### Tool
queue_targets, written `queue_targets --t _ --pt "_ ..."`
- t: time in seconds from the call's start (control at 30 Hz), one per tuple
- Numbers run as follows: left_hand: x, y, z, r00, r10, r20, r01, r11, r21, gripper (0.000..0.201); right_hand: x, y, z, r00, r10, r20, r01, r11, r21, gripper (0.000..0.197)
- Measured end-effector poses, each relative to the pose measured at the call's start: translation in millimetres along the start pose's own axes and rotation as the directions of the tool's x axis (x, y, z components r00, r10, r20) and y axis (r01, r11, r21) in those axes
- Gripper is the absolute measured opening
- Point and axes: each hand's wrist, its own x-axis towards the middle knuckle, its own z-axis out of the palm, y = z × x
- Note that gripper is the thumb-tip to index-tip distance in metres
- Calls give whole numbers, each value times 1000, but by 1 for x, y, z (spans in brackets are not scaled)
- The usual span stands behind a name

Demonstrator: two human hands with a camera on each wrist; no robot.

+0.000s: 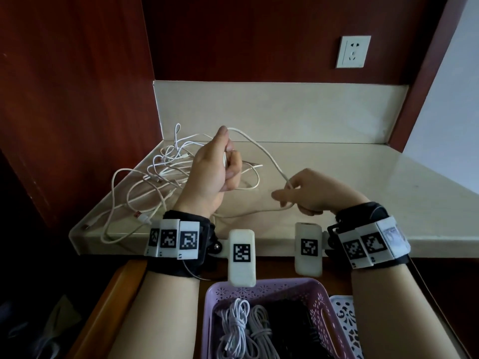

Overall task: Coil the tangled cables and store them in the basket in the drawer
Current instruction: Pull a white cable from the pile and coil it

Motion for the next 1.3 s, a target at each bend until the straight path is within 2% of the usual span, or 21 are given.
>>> queue_targets --t 0.07,0.1,0.2,0.23,0.3,0.37,0.4,0.43,0.47,0.53,0.57,0.63,0.7,0.73,0.8,0.87,0.93,1.0,1.13,1.2,1.3 --pt "-2 3 6 998 50 -26 -49 998 28 37 0 -3 1 996 64 65 -64 998 -4 39" --pt "-3 4 6 996 77 -37 -75 996 42 37 1 -2 0 995 90 33 -90 996 9 42" --pt "-5 6 6 990 129 -49 -122 986 115 38 8 12 -8 943 156 -295 -74 960 270 44" --pt "-6 6 6 990 138 -42 -130 980 153 38 7 17 -10 899 185 -397 5 902 431 40" --pt "-7 4 9 991 134 -26 -125 970 210 41 6 21 -13 825 258 -503 217 676 704 26" --pt "-7 0 10 994 105 22 -107 962 250 42 10 22 -13 750 353 -560 413 412 812 13" --pt "-7 -3 11 994 91 62 -105 953 284 42 13 22 -13 681 409 -607 500 345 794 11" --pt "-8 -5 11 992 75 104 -105 939 328 43 16 23 -14 580 448 -680 565 381 732 11" --pt "-9 -6 12 988 54 142 -104 923 370 44 17 24 -16 451 440 -777 584 513 629 10" --pt "-11 -7 13 983 15 185 -93 901 423 45 16 30 -20 222 266 -938 507 790 344 18" --pt "-11 -7 12 983 0 186 -81 900 428 44 15 35 -22 148 147 -978 466 862 200 21" --pt "-10 -8 11 986 -26 167 -48 906 421 42 11 41 -26 71 -48 -996 399 917 -16 22" --pt "-8 -10 9 989 -40 141 -21 914 405 42 10 40 -31 103 -148 -984 368 924 -101 20" --pt "-7 -11 8 991 -42 128 -12 919 394 41 10 39 -32 178 -167 -970 376 922 -90 19" --pt "-6 -11 4 993 -40 110 -3 931 365 41 14 41 -28 446 -131 -885 370 928 49 18" --pt "-6 -7 1 994 -39 101 8 957 290 40 19 43 -21 725 -11 -689 227 948 223 18" --pt "-5 -3 -2 995 -57 78 39 976 216 38 20 41 -13 881 74 -466 33 976 217 26" --pt "-4 -3 -3 995 -78 59 65 979 192 37 19 34 -5 938 82 -336 -36 989 141 32" --pt "-4 -7 0 992 -112 56 96 969 229 39 15 17 5 974 77 -212 -56 993 106 54" --pt "-4 -7 0 990 -123 63 104 962 251 38 18 16 4 964 82 -252 -53 991 122 54" --pt "-3 -8 0 992 -119 53 96 943 320 38 22 18 -2 929 9 -369 -30 998 -51 31"
